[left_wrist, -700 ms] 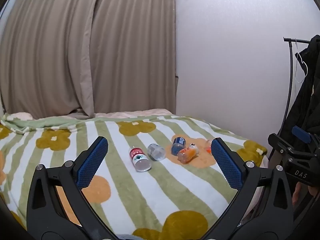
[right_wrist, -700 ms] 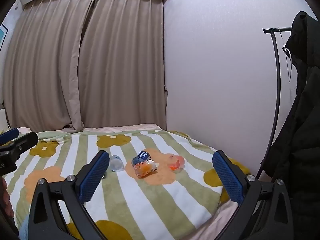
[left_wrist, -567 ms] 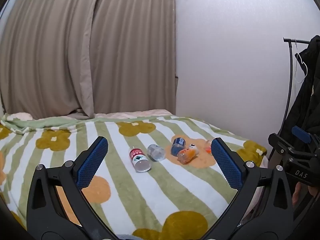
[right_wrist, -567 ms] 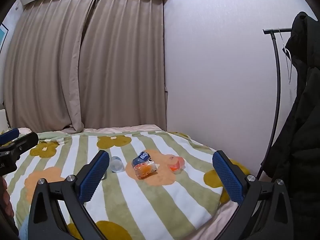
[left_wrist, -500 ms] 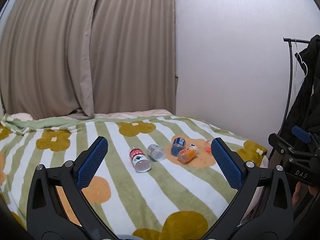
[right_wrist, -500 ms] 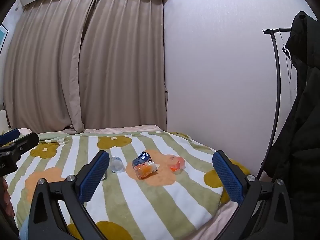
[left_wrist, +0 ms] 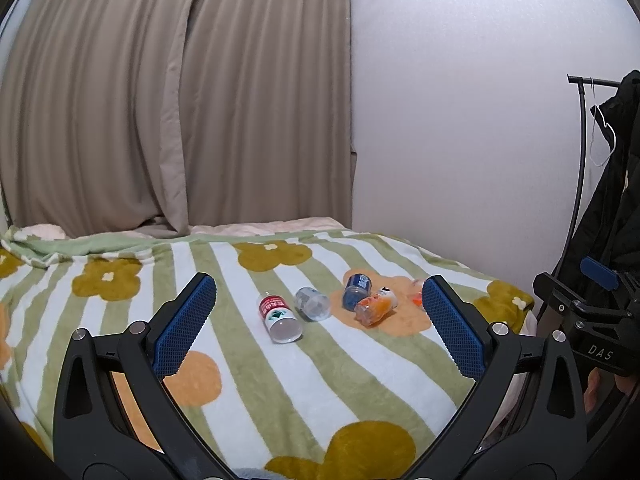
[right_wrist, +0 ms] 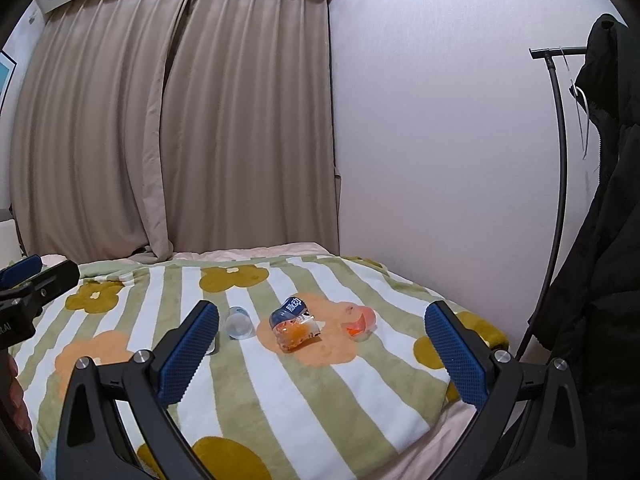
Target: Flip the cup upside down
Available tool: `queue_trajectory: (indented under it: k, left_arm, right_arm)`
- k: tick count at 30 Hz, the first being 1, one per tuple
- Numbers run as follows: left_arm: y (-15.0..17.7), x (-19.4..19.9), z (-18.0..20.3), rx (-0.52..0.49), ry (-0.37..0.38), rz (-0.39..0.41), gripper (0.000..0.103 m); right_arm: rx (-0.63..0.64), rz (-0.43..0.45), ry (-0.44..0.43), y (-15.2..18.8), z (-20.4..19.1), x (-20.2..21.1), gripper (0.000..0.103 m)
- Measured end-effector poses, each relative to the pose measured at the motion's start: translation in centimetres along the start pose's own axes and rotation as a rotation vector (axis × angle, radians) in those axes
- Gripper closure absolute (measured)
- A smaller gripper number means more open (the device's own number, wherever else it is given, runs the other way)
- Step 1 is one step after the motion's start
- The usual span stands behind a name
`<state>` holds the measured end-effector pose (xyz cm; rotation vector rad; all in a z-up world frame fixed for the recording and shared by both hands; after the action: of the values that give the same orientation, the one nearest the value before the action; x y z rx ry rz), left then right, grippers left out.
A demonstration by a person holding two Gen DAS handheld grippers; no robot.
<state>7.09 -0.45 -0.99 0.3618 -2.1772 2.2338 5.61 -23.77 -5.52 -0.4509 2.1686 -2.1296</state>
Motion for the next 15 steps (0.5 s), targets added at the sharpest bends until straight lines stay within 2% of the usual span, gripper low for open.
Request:
queue_trajectory:
  k: [15]
  left_arm:
    - [0.14,0.15,-0.75,0.012,0.001,-0.006,0.0]
  right_arm:
    - [0.001,-0.009,0.005,0.31,0.11,-0.17,0.0]
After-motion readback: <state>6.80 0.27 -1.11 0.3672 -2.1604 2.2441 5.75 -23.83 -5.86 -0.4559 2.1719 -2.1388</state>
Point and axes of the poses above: each gripper's, at about its wrist camera, not at the fingertips, and x roughly against the way its jaws point, z to its right, y to its underside, the point moved 7 cm from there along -x, roughly the way its jaws point, and after that the axes turned 9 degrees about -y, right-handed, at the moved point
